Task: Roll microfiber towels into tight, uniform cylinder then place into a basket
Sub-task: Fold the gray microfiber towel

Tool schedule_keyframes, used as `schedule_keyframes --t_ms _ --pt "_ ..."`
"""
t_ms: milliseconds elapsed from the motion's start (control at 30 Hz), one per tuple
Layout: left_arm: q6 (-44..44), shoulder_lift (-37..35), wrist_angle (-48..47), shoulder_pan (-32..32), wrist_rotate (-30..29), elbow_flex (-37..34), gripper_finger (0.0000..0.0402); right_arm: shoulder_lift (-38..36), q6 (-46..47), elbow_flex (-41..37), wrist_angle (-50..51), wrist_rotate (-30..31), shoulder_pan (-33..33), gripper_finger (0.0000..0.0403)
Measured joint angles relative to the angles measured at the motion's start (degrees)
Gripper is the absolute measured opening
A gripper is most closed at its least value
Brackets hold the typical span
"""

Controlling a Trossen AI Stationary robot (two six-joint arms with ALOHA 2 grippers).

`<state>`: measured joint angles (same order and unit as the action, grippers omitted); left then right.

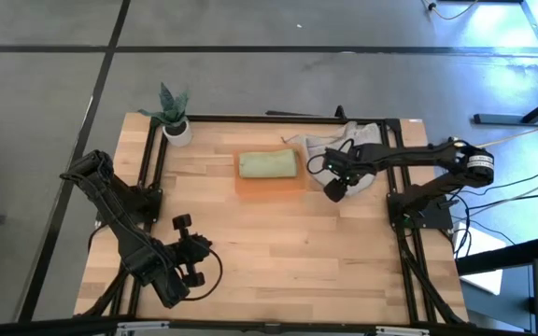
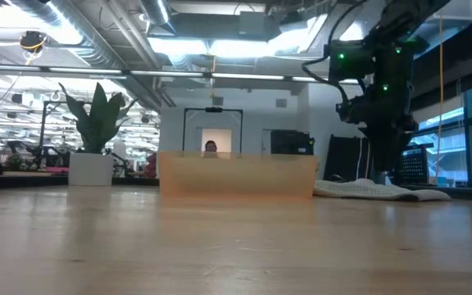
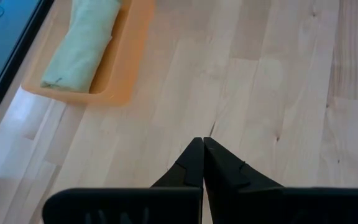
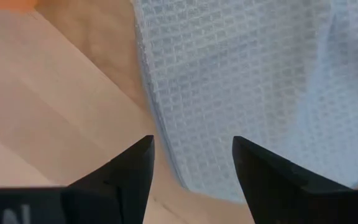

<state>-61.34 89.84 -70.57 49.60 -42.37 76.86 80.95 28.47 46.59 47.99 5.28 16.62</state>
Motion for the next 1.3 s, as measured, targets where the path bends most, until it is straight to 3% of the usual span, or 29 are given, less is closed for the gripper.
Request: schedule_keyframes --t_ms 533,767,933,1233,1300 --pt "0.42 0.00 0.09 0.00 -0.17 0.00 0.0000 0.00 3.01 -10.93 -9.91 0.44 0.01 0.0218" --pt "0.42 0.00 0.09 0.00 -0.17 0.00 0.0000 -0.13 8.60 -12.05 -11.85 5.63 0.00 0.0211" --pt "0.42 0.00 0.11 0.00 -0.17 0.00 0.0000 -0.09 8.79 -12.11 -11.76 5.86 0.00 0.0165" --pt "0.42 0.00 0.15 0.00 -0.17 0.00 0.0000 0.02 8.38 -12.20 -12.53 6.23 0.02 0.0023" --pt "0.42 0.00 0.15 0.00 -0.17 0.00 0.0000 0.02 8.36 -12.20 -12.53 6.22 -0.21 0.0010"
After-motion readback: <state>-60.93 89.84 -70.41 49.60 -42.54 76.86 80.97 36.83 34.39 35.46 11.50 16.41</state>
